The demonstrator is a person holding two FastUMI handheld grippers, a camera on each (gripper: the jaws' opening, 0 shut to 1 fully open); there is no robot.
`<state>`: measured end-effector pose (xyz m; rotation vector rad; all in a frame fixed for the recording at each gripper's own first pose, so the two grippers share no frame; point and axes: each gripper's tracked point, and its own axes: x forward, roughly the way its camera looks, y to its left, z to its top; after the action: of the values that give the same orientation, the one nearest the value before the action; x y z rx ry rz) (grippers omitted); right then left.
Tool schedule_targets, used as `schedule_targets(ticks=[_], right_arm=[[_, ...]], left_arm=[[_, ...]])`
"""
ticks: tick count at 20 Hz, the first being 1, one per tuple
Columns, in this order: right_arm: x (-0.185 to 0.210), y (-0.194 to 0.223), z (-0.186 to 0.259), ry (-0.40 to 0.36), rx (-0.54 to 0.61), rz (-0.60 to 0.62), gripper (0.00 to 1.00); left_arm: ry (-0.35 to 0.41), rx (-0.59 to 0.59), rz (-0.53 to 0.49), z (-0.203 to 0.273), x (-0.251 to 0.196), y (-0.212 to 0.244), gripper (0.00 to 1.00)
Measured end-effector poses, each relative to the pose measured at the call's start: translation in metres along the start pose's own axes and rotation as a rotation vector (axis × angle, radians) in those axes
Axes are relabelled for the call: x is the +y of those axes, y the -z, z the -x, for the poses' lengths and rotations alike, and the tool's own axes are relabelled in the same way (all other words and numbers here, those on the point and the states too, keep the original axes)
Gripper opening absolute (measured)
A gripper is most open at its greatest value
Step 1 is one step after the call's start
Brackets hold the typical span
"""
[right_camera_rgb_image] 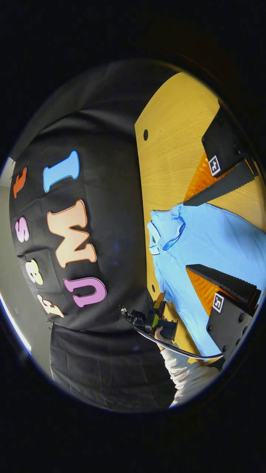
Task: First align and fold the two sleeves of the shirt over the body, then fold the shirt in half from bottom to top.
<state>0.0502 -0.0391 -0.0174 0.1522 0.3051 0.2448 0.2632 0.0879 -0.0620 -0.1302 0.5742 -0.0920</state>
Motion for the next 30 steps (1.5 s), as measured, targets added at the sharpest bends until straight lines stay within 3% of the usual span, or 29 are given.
schedule_targets(ticks=[2, 4, 5, 8, 9, 11, 15, 18, 23, 27, 30], right_arm=[[0.001, 0.0, 0.001, -0.005, 0.002, -0.005, 0.98], [0.0, 0.003, -0.002, -0.002, 0.006, 0.0, 0.98], [-0.001, 0.005, -0.003, 0.001, 0.011, 0.003, 0.98], [0.001, 0.01, -0.006, -0.003, 0.029, 0.003, 0.98], [0.002, 0.011, -0.007, -0.006, 0.028, 0.004, 0.98], [0.002, 0.009, -0.005, -0.007, 0.021, 0.004, 0.98], [0.0, 0.005, -0.004, -0.004, 0.009, 0.002, 0.98], [-0.002, 0.007, -0.003, 0.0, 0.013, 0.01, 0.98], [-0.001, 0.014, -0.006, -0.002, 0.03, 0.013, 0.98], [0.002, 0.017, -0.005, -0.009, 0.03, 0.009, 0.98], [0.0, 0.016, -0.006, -0.006, 0.024, 0.013, 0.98]], left_arm=[[-0.03, -0.002, -0.015, -0.002, 0.008, -0.001, 0.77], [-0.06, -0.002, -0.026, -0.002, 0.015, 0.0, 0.59], [-0.051, -0.01, -0.02, -0.002, 0.013, -0.001, 0.39], [-0.036, -0.025, -0.01, -0.004, 0.013, -0.005, 0.22], [-0.035, -0.03, -0.004, -0.004, 0.012, -0.005, 0.1], [-0.034, -0.038, 0.007, -0.004, 0.011, -0.006, 0.02], [-0.034, -0.055, 0.019, 0.006, 0.004, -0.014, 0.0], [0.01, -0.107, 0.001, 0.025, -0.027, -0.036, 0.0], [0.084, -0.17, -0.18, 0.041, -0.101, -0.058, 0.0], [0.178, -0.147, -0.263, 0.028, -0.166, -0.037, 0.0], [0.187, -0.122, -0.322, 0.012, -0.189, -0.022, 0.0]])
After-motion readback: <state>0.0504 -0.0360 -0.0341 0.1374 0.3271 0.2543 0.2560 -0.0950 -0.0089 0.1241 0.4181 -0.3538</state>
